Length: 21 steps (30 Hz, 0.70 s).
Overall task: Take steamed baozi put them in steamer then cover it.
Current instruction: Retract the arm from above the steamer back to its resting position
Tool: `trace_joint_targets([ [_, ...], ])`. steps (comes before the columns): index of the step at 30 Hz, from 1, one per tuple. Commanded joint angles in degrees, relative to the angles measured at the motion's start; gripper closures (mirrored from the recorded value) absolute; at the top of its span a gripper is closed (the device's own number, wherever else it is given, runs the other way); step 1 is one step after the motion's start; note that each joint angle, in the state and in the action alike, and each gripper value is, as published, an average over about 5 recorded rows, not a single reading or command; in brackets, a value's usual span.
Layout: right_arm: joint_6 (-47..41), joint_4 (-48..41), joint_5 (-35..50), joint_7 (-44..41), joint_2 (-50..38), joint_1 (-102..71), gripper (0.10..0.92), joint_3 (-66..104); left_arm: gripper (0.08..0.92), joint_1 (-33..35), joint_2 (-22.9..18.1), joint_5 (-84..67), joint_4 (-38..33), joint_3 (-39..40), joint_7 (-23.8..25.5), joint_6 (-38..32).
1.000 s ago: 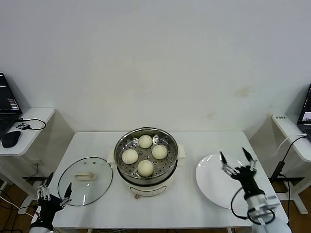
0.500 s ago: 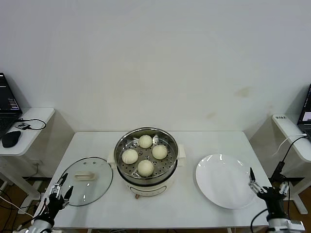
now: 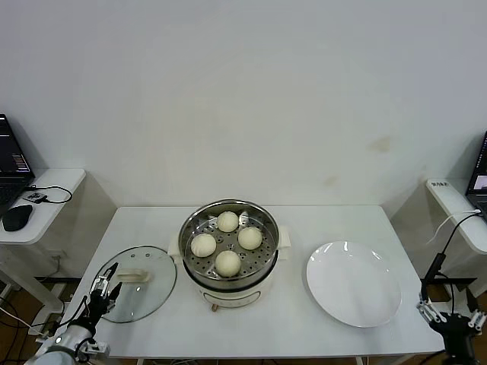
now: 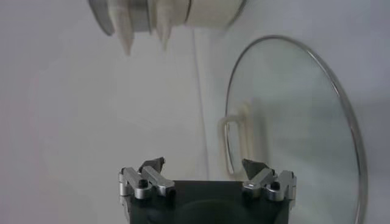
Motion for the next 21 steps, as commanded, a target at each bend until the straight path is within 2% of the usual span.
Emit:
trace_joint_targets([
  [1, 0.28, 0.23, -0.35, 0.27, 1.53, -1.37, 0.203, 2.47, 0.177, -7.36, 0.55, 1.27, 5.68, 2.61, 0.20, -0.42],
  [21, 0.71, -0.57, -1.76, 0.03, 2.12, -1.88, 0.203, 2.27, 0.185, -12.90, -2.33, -0.18, 11.15, 5.04, 0.49, 0.00],
])
